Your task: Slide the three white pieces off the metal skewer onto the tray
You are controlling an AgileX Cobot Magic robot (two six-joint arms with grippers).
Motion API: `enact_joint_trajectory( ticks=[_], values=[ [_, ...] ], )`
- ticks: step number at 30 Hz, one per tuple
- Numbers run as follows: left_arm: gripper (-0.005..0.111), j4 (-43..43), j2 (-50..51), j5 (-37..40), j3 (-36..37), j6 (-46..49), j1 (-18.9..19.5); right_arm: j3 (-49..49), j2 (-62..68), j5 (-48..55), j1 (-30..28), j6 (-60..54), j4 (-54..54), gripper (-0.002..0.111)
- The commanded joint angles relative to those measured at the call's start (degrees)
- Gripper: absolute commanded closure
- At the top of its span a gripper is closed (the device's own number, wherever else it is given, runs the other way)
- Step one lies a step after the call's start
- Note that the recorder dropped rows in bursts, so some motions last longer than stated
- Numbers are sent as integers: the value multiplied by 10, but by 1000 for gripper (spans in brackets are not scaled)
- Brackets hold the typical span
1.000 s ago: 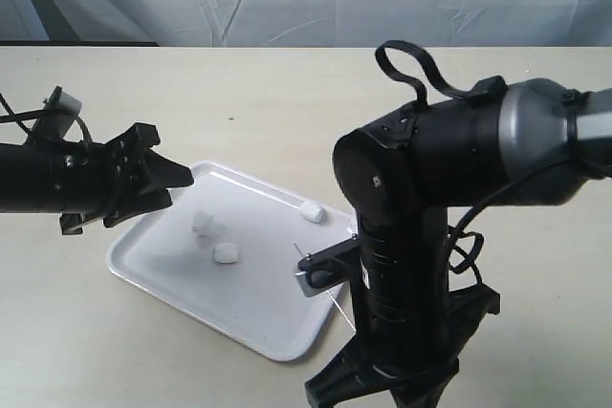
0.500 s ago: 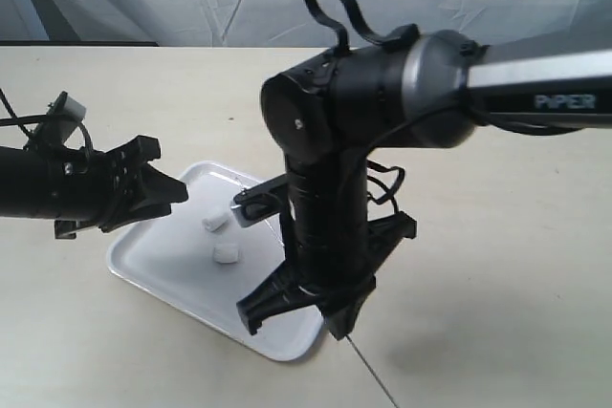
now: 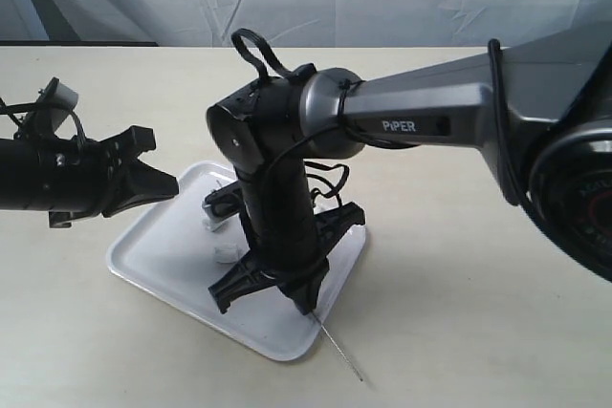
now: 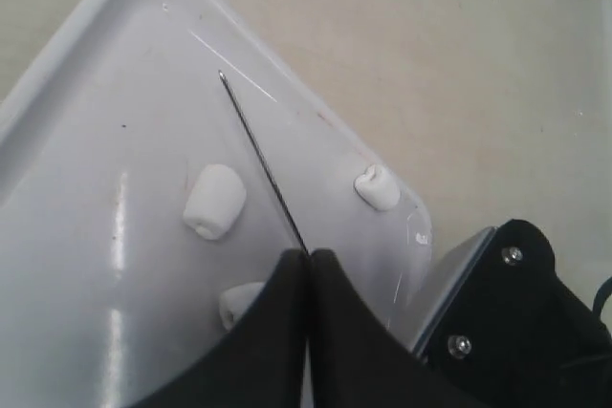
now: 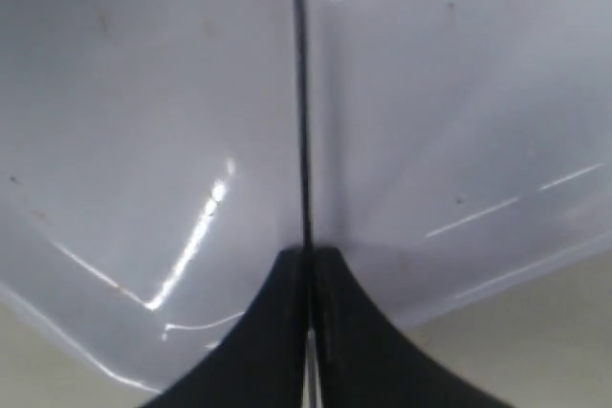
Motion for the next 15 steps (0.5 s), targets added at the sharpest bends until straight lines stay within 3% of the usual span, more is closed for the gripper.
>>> enact_joint_trajectory(
  ticks=[1, 8, 15],
  values=[
    [107, -8, -3, -4, 0, -1, 0, -6, 0, -2, -4, -10, -4, 109],
    [107, -8, -3, -4, 0, -1, 0, -6, 0, -2, -4, -42, 22, 104],
    [107, -8, -3, -4, 0, -1, 0, -6, 0, -2, -4, -43, 37, 48]
  ],
)
